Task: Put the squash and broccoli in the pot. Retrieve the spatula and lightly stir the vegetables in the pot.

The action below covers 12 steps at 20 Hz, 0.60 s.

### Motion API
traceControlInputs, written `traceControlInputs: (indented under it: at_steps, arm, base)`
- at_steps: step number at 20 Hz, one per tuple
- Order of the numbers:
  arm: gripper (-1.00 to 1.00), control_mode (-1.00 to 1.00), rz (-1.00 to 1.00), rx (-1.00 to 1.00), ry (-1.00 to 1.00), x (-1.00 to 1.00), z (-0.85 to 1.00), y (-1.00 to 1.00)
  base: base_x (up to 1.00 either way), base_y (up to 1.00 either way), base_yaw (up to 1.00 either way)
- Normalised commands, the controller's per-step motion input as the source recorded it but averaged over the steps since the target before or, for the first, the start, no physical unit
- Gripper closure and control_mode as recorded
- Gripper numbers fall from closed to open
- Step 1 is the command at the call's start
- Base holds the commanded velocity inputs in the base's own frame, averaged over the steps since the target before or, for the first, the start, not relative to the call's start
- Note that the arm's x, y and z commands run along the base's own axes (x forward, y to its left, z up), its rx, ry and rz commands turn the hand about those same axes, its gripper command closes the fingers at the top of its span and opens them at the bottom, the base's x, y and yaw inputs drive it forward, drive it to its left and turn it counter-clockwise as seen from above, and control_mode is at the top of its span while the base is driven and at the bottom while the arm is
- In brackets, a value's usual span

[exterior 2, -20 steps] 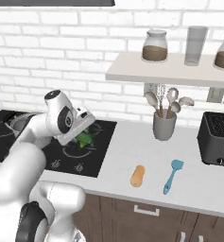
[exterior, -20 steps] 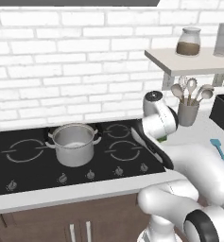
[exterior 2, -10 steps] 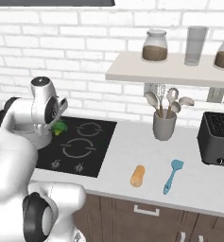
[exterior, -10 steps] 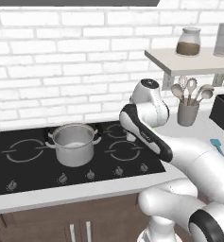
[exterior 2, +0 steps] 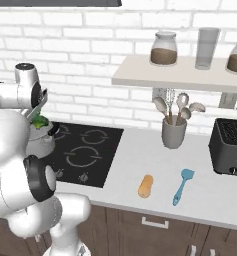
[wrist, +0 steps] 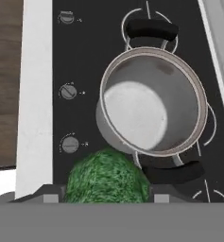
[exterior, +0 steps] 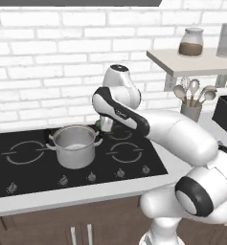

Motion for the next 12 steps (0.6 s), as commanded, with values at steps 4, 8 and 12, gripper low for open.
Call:
traceControlInputs:
  at_steps: [4,8,12]
  arm:
    - [1.0,-1.0,0.0,-0.11,0.0,0.19,-0.43,1.0]
    - [1.0,-1.0,-0.02,-0.1,0.0,0.13,-0.7,0.79]
    - [1.0,-1.0,-0.02,-0.04,0.0,0.24,-0.81,0.29]
  base:
    - [0.0,0.0,0.0]
    - [0.0,0.0,0.0]
    - [0.0,0.0,0.0]
